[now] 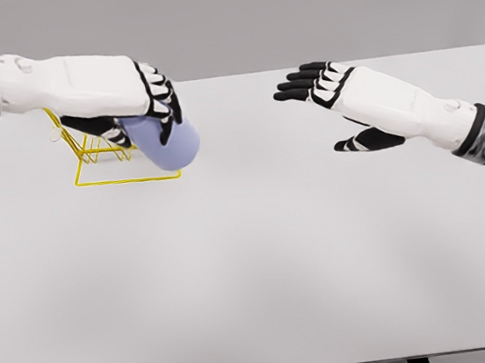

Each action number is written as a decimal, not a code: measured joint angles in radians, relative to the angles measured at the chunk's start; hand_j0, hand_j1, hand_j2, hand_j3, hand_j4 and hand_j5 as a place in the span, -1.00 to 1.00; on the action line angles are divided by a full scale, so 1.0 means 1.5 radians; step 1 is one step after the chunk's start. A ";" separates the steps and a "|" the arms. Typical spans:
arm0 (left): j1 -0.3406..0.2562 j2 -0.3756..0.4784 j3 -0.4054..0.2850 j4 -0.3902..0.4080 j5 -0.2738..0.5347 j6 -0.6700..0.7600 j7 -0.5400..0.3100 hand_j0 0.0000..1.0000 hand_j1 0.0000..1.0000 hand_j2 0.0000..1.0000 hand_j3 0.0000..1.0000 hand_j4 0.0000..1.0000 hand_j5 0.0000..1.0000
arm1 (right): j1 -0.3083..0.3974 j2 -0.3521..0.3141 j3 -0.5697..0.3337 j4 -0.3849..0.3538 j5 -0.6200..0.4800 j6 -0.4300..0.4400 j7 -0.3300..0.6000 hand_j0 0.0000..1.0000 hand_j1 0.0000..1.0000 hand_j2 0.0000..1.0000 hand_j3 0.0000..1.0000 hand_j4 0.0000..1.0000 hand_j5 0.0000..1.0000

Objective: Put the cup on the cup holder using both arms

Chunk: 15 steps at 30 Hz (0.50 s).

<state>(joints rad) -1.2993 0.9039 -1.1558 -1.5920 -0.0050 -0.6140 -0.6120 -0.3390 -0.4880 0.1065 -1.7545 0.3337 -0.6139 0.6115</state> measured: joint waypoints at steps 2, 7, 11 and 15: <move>-0.002 0.003 0.006 0.004 0.001 0.000 0.000 -0.08 -0.08 -0.08 -0.08 -0.08 -0.08 | 0.000 -0.001 0.000 0.000 0.000 0.000 0.000 1.00 1.00 1.00 1.00 1.00 1.00; 0.002 0.011 0.016 0.021 0.000 0.000 0.000 -0.07 -0.07 -0.07 -0.07 -0.07 -0.07 | 0.000 -0.004 -0.004 0.000 0.000 0.000 0.000 1.00 1.00 1.00 1.00 1.00 1.00; 0.004 0.013 0.019 0.042 -0.003 0.000 0.000 -0.07 -0.07 -0.07 -0.07 -0.07 -0.07 | 0.001 -0.004 -0.006 0.000 0.001 0.000 0.000 1.00 1.00 1.00 1.00 1.00 1.00; 0.003 0.013 0.020 0.051 -0.006 0.000 0.000 -0.07 -0.07 -0.07 -0.07 -0.07 -0.07 | 0.001 -0.009 -0.008 0.000 0.002 0.000 0.000 1.00 1.00 1.00 1.00 1.00 1.00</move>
<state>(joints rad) -1.2947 0.9240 -1.1262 -1.5160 -0.0139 -0.6139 -0.6119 -0.3375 -0.5010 0.0940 -1.7544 0.3361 -0.6139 0.6115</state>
